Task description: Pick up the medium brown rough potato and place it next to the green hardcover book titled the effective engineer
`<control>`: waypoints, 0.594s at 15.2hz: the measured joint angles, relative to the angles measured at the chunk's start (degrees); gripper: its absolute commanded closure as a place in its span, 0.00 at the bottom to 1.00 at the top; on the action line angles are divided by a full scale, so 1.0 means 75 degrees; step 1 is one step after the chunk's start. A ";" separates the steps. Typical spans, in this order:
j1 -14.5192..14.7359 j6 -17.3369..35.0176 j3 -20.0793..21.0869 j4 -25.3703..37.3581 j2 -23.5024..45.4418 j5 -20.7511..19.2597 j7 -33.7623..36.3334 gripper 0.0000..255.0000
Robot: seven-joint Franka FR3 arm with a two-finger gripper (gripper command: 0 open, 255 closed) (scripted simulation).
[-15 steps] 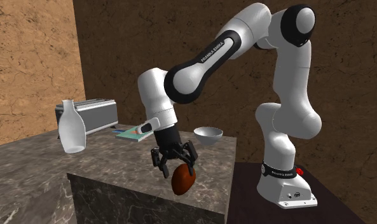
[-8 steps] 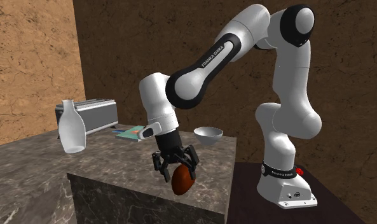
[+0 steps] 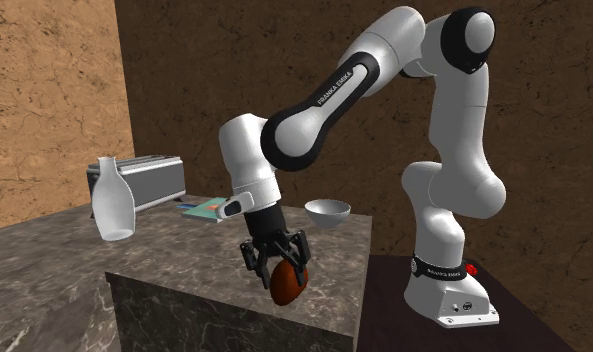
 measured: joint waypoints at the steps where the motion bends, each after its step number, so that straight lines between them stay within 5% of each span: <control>1: 0.0000 0.0000 0.0000 -0.0001 -0.0002 0.0000 0.0000 1.00; 9: -0.0013 -0.0387 -0.0008 0.0155 -0.0237 -0.0076 0.0114 1.00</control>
